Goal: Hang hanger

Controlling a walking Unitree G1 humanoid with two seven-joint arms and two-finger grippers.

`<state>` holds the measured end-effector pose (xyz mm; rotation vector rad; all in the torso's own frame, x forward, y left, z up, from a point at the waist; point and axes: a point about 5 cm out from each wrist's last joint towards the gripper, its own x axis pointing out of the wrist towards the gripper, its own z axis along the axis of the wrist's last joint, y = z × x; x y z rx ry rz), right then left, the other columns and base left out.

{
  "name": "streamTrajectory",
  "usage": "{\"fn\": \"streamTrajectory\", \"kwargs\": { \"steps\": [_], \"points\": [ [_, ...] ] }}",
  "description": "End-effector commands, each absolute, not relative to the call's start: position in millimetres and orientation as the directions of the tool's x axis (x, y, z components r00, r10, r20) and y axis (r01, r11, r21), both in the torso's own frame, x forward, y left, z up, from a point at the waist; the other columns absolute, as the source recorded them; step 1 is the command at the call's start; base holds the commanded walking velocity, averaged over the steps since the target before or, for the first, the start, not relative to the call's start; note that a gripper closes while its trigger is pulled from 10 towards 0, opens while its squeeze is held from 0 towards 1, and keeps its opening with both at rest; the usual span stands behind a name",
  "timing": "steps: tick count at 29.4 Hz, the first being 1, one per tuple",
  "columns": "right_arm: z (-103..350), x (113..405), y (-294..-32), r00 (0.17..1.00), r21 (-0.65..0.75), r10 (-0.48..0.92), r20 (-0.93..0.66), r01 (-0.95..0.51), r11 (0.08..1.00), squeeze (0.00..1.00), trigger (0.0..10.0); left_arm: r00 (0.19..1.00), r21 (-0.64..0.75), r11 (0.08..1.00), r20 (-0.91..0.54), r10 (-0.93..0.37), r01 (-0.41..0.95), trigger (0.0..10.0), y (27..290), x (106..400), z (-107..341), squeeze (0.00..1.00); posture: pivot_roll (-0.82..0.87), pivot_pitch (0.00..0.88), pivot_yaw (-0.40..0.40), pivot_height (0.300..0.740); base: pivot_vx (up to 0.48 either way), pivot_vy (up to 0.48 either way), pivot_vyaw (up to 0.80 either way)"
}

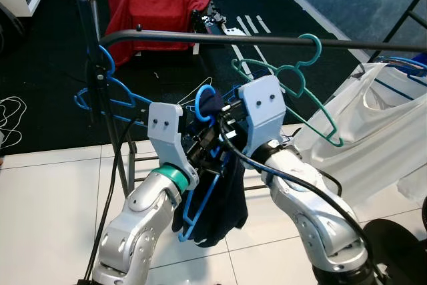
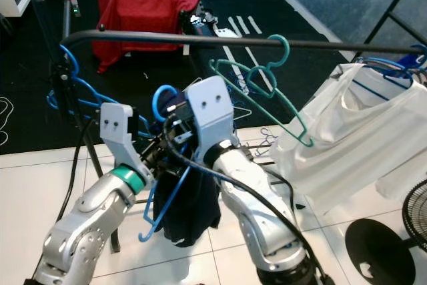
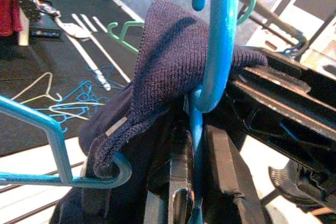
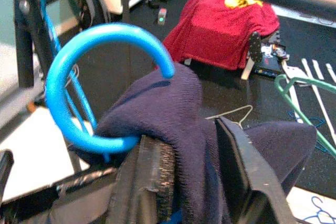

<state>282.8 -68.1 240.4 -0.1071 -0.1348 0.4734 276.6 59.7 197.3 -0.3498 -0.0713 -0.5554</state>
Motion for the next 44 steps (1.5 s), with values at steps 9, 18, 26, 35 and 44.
{"fn": "streamTrajectory", "kwargs": {
  "steps": [9,18,26,35,44],
  "points": [
    [277.3,247.2,-59.6,0.620,-0.226,0.732,0.282,-0.699,0.679,0.00,10.0,0.674,-0.410,0.550,0.276,-0.685,0.727,10.0,36.2,257.6,209.6,0.00,-0.10,0.070,-0.038,0.740,0.000,0.000,0.00],
    [256.5,249.5,-80.6,0.631,-0.525,0.775,0.035,-0.649,0.551,0.00,10.0,0.621,-0.405,0.492,0.301,-0.724,0.770,10.0,39.5,258.2,212.9,0.00,-0.10,0.073,-0.027,0.740,0.000,0.000,0.00],
    [253.0,260.3,-90.4,0.702,-0.538,0.711,0.047,-0.581,0.610,1.00,10.0,0.615,-0.390,0.495,0.298,-0.730,0.777,10.0,40.2,258.8,214.9,0.00,-0.09,0.076,-0.021,0.740,0.000,0.000,0.00],
    [258.0,258.8,-102.2,0.665,-0.452,0.747,0.023,-0.659,0.601,1.00,10.0,0.611,-0.386,0.495,0.289,-0.737,0.779,10.0,42.4,258.4,214.1,0.00,-0.09,0.079,-0.020,0.740,0.000,0.000,0.00],
    [321.5,261.6,-170.2,0.694,-0.245,0.627,0.354,-0.578,0.778,0.00,10.0,0.617,-0.371,0.508,0.292,-0.731,0.778,10.0,47.5,263.4,215.6,0.00,-0.09,0.083,-0.016,0.740,0.000,0.000,0.00]
  ]
}}
